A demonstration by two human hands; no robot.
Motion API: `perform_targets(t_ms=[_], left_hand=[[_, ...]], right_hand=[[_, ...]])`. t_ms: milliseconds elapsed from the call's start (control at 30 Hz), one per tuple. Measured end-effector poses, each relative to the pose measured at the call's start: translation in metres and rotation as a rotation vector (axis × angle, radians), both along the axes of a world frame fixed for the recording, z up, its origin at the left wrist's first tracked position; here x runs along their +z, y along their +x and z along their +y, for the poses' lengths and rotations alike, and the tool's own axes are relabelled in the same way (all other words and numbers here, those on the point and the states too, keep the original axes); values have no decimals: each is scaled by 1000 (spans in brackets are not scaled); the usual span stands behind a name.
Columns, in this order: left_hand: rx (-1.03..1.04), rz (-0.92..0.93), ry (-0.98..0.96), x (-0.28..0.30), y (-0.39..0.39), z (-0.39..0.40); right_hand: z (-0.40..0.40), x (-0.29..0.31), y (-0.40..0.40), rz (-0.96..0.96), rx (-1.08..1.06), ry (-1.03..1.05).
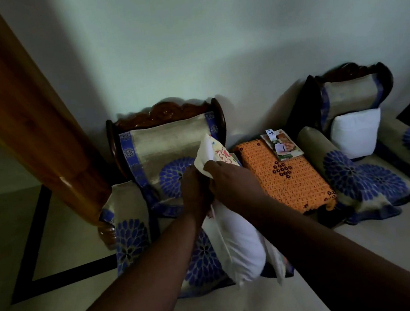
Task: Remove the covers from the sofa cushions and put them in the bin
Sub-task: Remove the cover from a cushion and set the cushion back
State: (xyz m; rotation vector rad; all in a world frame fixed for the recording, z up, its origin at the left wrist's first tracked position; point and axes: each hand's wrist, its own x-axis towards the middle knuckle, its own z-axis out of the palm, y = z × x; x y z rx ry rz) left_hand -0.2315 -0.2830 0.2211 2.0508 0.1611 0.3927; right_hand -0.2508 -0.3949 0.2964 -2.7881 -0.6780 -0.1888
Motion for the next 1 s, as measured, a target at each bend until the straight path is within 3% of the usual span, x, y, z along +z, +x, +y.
perform_targets(t_ms=[33, 100, 167, 400, 500, 567, 633, 667, 733, 767, 900, 1000], left_hand=[[41, 3, 3, 6, 4, 1], [148, 47, -202, 14, 4, 0], [277, 28, -288, 21, 6, 0], [503, -143, -386, 37, 19, 26], [477, -215, -288, 43, 17, 35], [296, -274, -258, 41, 5, 38], [-45, -343, -6, 19, -14, 41], [-188, -397, 251, 2, -24, 43], [-336, -474, 706, -30, -40, 47], [-352, -473, 811, -39, -45, 46], [-473, -526, 983, -38, -45, 19], [-354, -484, 966, -34, -41, -10]], right_hand=[[-6, -4, -3, -29, -9, 13], [-17, -16, -9, -91, -19, 28], [-25, -31, -13, -124, -80, 86], [-56, -67, 4, -30, -327, 144], [-46, -55, 9, -2, -309, 405], [-41, -44, 14, 8, -306, 588], [-36, -35, 21, 24, -283, 752], [-33, -30, 26, 12, -279, 835], [-29, -22, 34, 5, -268, 941], [-27, -20, 37, 13, -246, 940], [-20, -17, 36, 84, -36, 722], [-20, -12, 33, 99, 101, 495]])
